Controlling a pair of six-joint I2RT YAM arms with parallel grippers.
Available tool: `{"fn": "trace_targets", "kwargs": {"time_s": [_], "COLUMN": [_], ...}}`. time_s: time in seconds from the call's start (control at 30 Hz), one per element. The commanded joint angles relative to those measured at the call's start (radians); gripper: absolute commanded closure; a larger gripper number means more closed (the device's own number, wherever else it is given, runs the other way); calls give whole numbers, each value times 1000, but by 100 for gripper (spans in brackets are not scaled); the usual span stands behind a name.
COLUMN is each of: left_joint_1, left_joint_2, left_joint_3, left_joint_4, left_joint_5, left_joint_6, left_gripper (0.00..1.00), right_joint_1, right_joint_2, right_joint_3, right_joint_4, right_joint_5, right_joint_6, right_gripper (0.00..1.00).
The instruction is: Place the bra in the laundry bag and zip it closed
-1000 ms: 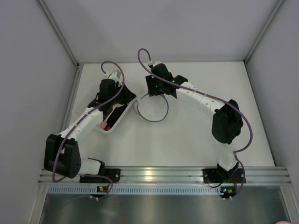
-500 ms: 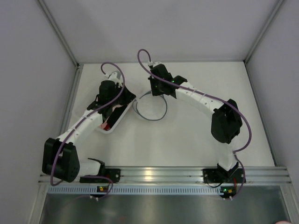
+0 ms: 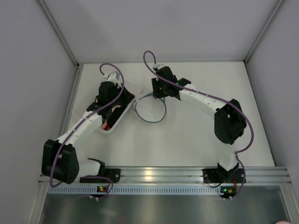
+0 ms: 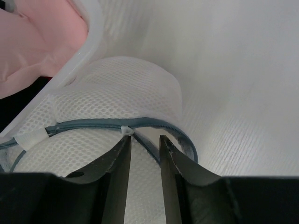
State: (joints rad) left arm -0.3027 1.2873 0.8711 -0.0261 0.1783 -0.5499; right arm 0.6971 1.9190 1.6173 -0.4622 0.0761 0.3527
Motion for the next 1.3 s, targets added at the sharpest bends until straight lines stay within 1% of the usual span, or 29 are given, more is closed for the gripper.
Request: {"fn": "trace_targets", "kwargs": {"time_s": [0.0, 0.03, 0.07, 0.1, 0.2, 0.27, 0.33, 0.4, 0.43, 0.53, 0.6, 0.67, 0.7, 0.83, 0.87, 1.0, 1.2, 1.27], "left_joint_1": [-6, -7, -10, -12, -30, -35, -38, -38, -39, -39, -39, -39, -39, -39, -38, -38, -41, -41], "left_joint_2": [-26, -25, -26, -25, -25, -25, -26, -26, -26, -29, -29, -28, -29, -36, -36, -36, -42, -48], "left_joint_3": [-1, -1, -3, -3, -4, -6, -7, -6, -6, -9, -7, -7, -7, -9, -9, -11, -15, -17], "left_joint_4": [61, 61, 63, 64, 68, 68, 68, 68, 68, 68, 68, 69, 69, 69, 69, 74, 74, 72], "left_joint_5": [10, 13, 13, 15, 13, 9, 4, 3, 1, -7, -7, -5, -7, -8, -8, -5, -3, -5], "left_joint_6": [8, 8, 10, 13, 19, 22, 25, 27, 27, 28, 27, 28, 28, 28, 27, 22, 19, 16], "left_gripper": [100, 100, 100, 100, 100, 100, 100, 100, 100, 100, 100, 100, 100, 100, 100, 100, 100, 100], "right_joint_1": [-4, -5, -4, -4, -1, 5, 16, 25, 25, 24, 24, 25, 25, 24, 24, 41, 68, 70], "right_joint_2": [-80, -78, -72, -68, -51, -41, -28, -18, -11, -8, -8, -2, 2, 5, 5, 8, 41, 44], "right_joint_3": [-10, -11, -10, -7, 9, 27, 53, 65, 73, 75, 75, 81, 87, 119, 121, 112, 124, 127], "right_joint_4": [114, 122, 126, 126, 128, 126, 102, 76, 70, 51, 46, 42, 36, -10, -13, -13, -38, -33], "right_joint_5": [-70, -97, -102, -107, -117, -116, -82, -49, -36, -1, 10, 10, 7, -7, -9, 19, 62, 70], "right_joint_6": [14, 14, 14, 15, 17, 9, 0, 0, 0, -4, -11, -11, -9, 31, 49, 55, 51, 51], "right_gripper": [67, 64, 57, 55, 52, 52, 52, 57, 64, 75, 79, 79, 76, 46, 44, 43, 50, 53]}}
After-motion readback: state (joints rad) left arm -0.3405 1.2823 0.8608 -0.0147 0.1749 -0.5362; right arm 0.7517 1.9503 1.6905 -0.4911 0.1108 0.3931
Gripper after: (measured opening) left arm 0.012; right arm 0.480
